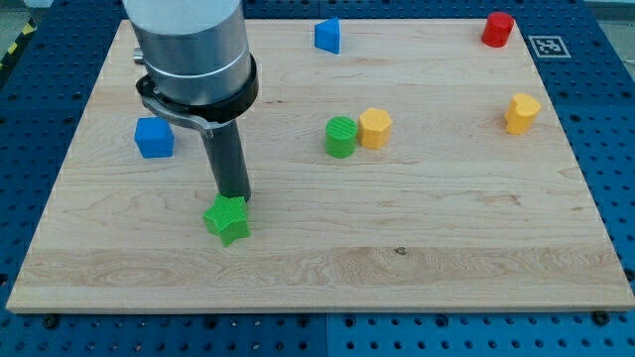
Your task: Move green star vertically below blue cube
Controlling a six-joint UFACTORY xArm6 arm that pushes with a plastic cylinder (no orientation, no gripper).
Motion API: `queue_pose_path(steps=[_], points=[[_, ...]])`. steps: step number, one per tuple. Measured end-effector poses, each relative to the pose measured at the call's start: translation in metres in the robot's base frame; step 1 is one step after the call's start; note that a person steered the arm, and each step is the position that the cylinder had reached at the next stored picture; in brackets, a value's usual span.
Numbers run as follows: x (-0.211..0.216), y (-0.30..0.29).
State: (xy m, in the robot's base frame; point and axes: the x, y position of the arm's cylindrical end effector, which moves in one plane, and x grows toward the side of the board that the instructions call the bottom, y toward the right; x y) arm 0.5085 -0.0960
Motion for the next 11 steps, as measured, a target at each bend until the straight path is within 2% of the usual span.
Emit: queue_pose_path(steps=[1,2,3,4,5,6,11], points=[[0.0,0.011],[0.0,0.059],[0.032,0.038],[0.038,0.002],[0.038,0.0],[0.014,-0.001],[0.021,-0.03]])
